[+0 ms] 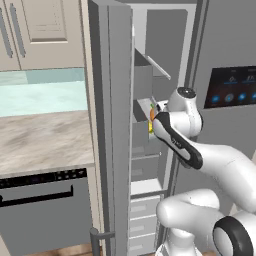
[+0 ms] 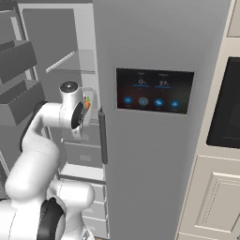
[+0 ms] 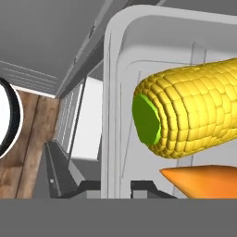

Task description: Take the carrot and corn out of the freezer and place them in the tupperware container on the counter. Then put the tupperware containing the vegetables back in the freezer.

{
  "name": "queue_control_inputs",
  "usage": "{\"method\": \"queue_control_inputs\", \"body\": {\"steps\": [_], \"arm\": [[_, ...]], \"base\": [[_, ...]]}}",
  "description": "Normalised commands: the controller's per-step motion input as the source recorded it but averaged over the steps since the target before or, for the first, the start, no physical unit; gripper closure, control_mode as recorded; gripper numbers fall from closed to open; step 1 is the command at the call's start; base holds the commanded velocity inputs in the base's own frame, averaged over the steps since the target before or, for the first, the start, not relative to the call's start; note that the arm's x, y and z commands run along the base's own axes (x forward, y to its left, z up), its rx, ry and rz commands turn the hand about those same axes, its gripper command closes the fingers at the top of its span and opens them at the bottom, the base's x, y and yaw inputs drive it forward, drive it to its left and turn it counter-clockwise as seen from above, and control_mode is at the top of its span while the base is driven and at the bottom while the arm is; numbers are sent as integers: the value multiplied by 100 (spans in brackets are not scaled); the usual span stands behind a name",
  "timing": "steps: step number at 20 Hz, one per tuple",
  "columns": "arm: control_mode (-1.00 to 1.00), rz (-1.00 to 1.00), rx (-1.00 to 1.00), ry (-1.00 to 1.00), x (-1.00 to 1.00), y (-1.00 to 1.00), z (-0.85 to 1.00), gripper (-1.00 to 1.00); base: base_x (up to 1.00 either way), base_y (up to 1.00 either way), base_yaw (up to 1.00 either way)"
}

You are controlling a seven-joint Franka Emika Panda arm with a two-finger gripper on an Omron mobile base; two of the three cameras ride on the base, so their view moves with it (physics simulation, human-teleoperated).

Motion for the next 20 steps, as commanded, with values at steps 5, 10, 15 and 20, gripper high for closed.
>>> {"method": "queue_control_inputs", "body": {"steps": [5, 10, 15, 20], "arm": [[-100, 0, 0, 4, 38, 19, -4, 100], [-100, 0, 0, 0, 43, 7, -15, 100], [-100, 0, 0, 0, 51, 2, -27, 100], [-100, 0, 0, 0, 46, 0, -25, 100]], "base": [[0, 0, 0], [0, 0, 0], [0, 0, 0], [0, 0, 0]]}}
